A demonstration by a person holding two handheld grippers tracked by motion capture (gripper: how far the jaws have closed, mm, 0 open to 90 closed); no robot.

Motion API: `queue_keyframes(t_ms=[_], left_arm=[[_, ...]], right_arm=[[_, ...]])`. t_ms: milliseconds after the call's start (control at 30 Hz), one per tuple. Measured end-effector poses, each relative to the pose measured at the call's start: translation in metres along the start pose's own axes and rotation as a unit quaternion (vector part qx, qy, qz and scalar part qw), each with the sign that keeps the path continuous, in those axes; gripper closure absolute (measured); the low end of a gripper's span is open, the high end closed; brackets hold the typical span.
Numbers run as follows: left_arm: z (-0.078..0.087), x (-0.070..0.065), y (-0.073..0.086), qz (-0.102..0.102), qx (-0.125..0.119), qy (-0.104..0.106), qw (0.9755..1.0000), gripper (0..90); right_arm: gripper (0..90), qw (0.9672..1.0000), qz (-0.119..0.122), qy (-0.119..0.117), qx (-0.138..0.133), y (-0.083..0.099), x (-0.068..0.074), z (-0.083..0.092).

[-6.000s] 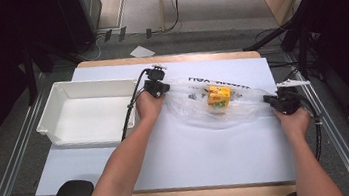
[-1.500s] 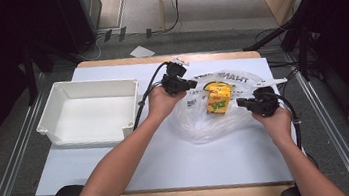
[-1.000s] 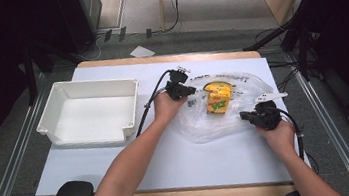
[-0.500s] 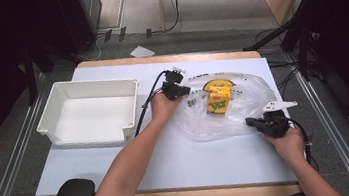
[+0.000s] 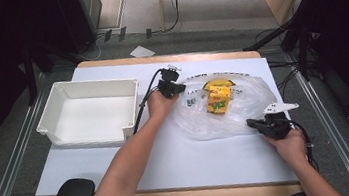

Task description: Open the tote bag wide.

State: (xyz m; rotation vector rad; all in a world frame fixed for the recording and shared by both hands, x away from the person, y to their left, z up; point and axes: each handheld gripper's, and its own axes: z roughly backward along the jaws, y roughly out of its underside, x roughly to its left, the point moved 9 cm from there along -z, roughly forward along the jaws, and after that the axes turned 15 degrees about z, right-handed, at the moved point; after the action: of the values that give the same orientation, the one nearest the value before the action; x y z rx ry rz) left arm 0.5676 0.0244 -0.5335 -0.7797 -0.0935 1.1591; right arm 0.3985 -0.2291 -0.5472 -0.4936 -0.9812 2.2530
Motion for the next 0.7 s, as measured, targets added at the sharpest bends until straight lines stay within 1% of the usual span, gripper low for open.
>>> queue_keyframes(t_ms=[67, 167, 200, 233, 333, 400, 533, 700], left_arm=[[0.000, 0.000, 0.000, -0.003, 0.000, -0.002, 1.0000, 90.0], [0.000, 0.001, 0.000, -0.003, 0.003, -0.003, 1.0000, 90.0], [0.000, 0.001, -0.001, -0.006, 0.003, -0.004, 1.0000, 90.0], [0.000, 0.001, -0.001, -0.003, 0.002, -0.003, 1.0000, 90.0], [0.000, 0.001, -0.001, -0.002, 0.004, -0.006, 1.0000, 90.0], [0.000, 0.001, -0.002, 0.001, 0.005, -0.006, 1.0000, 90.0], [0.000, 0.001, -0.001, -0.002, 0.006, -0.007, 1.0000, 90.0], [0.002, 0.002, -0.001, -0.004, 0.010, -0.009, 0.9999, 90.0]], right_arm=[[90.0, 1.0000, -0.003, -0.001, 0.001, 0.001, 0.000, 0.002], [90.0, 1.0000, 0.002, -0.002, 0.001, 0.003, 0.001, 0.004], [90.0, 1.0000, -0.001, -0.001, 0.001, 0.004, 0.002, 0.005], [90.0, 1.0000, 0.001, -0.003, 0.000, 0.005, 0.002, 0.005], [90.0, 1.0000, 0.005, -0.001, -0.001, 0.007, 0.003, 0.008], [90.0, 1.0000, 0.005, -0.001, 0.001, 0.008, 0.004, 0.009], [90.0, 0.9999, 0.011, -0.002, 0.004, 0.010, 0.006, 0.012], [90.0, 0.9999, 0.007, -0.011, 0.004, 0.012, 0.010, 0.015]])
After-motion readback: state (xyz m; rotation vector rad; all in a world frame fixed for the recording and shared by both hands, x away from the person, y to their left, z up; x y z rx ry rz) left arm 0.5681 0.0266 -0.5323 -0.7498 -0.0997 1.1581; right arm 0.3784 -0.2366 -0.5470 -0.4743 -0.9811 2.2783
